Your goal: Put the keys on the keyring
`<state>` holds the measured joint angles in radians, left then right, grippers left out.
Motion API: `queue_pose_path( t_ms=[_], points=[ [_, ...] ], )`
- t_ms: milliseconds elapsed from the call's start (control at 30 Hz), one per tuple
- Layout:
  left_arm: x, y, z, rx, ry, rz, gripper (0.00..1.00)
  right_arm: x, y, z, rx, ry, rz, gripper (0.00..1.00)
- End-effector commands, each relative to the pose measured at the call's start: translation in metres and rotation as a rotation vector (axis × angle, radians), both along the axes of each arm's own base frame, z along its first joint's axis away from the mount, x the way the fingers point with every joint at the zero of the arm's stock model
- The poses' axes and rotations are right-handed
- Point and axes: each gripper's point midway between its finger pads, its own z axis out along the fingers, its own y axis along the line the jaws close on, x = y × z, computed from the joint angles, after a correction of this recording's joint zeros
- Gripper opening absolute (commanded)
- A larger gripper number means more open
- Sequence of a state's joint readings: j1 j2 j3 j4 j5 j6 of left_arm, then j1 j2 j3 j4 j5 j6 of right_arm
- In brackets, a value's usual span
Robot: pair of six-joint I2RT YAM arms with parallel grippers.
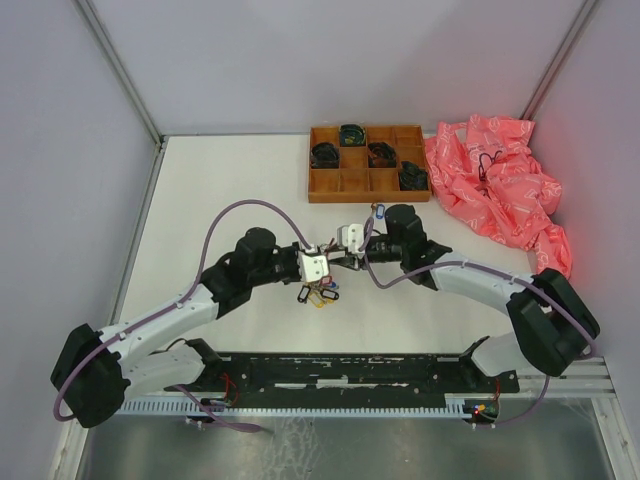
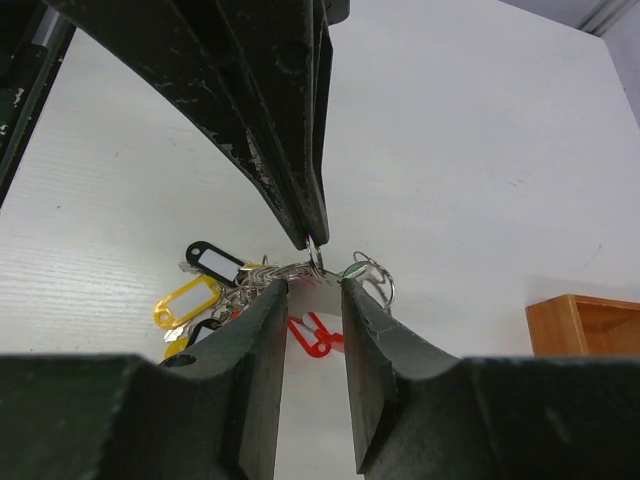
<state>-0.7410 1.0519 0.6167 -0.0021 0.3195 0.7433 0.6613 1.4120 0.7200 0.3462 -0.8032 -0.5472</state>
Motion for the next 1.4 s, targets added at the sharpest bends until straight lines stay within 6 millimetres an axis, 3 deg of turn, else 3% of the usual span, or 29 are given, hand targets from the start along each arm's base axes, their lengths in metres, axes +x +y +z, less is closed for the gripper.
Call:
queue_pose_path(
  t_ms=[0,367,567,633,967,1367],
  points=[
    [0.005,-0.008,0.027,-0.032,-0.081,-0.026,0.03,-0.002,0.015,0.02,0.043,-0.022,0.058,0.35],
    [-0.001,-0.016,0.029,-0.061,-0.08,-0.075,0.03,-0.002,0.018,0.021,0.039,-0.026,0.055,0.25],
    [-0.002,-0.016,0.031,-0.081,-0.09,-0.075,0.03,-0.003,0.016,0.018,0.015,-0.023,0.055,0.05],
    [-0.001,-0.014,0.029,-0.097,-0.102,-0.06,0.07,-0.002,0.014,0.018,0.007,-0.03,0.05,0.01],
    [0.001,0.0,0.016,-0.243,-0.083,-0.065,0.25,-0.007,0.012,0.021,-0.001,-0.032,0.066,0.01],
    [0.0,-0.001,0.016,-0.289,-0.043,-0.111,0.27,-0.009,0.012,0.023,0.003,-0.034,0.081,0.01]
  ],
)
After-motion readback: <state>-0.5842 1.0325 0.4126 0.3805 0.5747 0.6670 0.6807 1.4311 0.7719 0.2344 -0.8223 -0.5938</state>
